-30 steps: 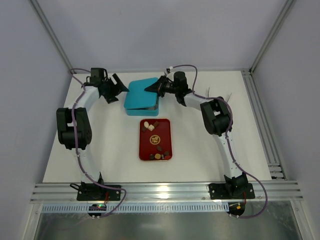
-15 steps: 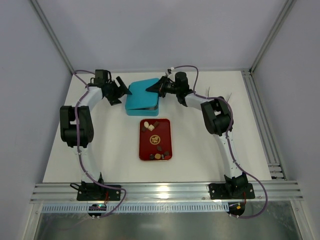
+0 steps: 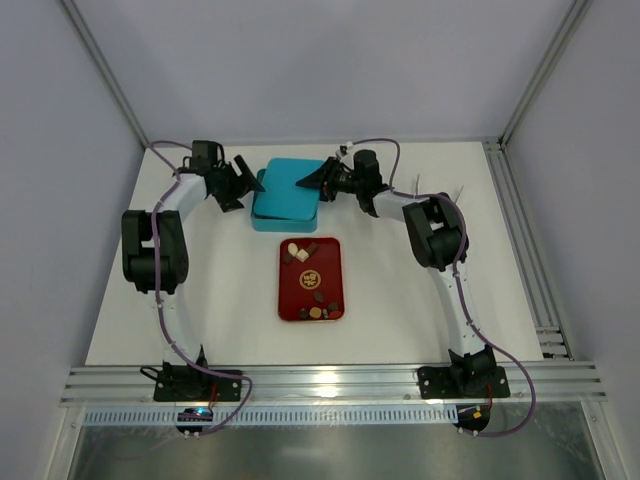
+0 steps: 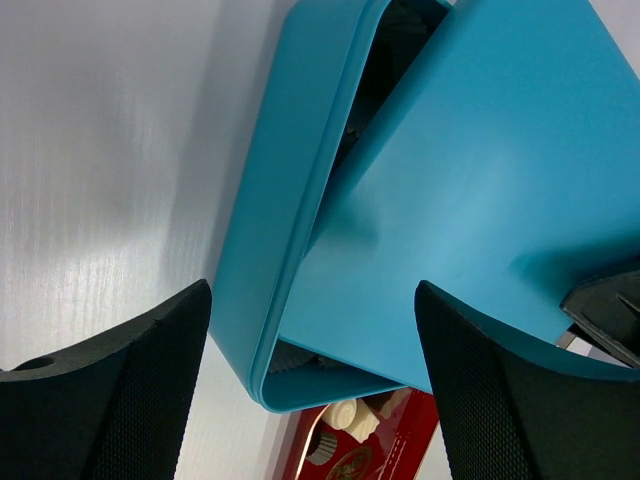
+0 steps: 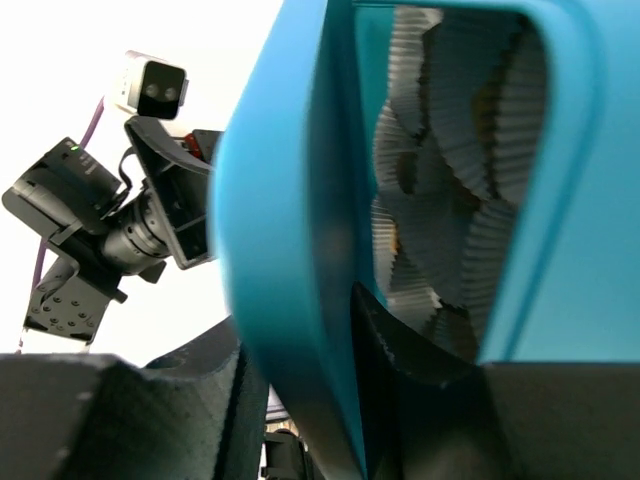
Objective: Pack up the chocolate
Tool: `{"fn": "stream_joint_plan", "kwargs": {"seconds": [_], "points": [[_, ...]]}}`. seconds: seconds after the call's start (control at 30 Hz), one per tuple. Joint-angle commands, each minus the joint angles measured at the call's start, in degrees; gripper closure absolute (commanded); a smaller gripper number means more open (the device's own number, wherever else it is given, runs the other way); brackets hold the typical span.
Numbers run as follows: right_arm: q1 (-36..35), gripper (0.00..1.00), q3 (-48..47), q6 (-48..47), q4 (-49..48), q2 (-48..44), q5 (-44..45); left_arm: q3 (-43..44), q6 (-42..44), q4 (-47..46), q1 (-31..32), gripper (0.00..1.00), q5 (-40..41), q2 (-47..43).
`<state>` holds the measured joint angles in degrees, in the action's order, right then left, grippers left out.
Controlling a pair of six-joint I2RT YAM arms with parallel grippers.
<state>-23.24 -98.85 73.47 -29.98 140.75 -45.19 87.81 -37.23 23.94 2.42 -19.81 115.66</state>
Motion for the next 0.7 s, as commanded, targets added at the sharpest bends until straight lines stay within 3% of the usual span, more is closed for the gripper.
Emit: {"fn": "stream_joint_plan", "kwargs": {"seconds": [0.0, 0.33, 0.67], "points": [[0.57, 0.62, 1.11, -0.08, -3.51, -2.67, -0.78, 0.34, 0.67, -1.44, 0.31, 0.19, -1.02, 0.27], [2.24, 0.61, 5.5, 1.76, -6.76, -4.95, -0.95, 0.34, 0.67, -1.44, 0.4, 0.2, -0.84, 0.45], [2.41, 0.58, 5.51, -0.7, -2.99, -6.19, -1.39, 0.61, 0.85, -1.27, 0.4, 0.2, -0.84, 0.45]]}}
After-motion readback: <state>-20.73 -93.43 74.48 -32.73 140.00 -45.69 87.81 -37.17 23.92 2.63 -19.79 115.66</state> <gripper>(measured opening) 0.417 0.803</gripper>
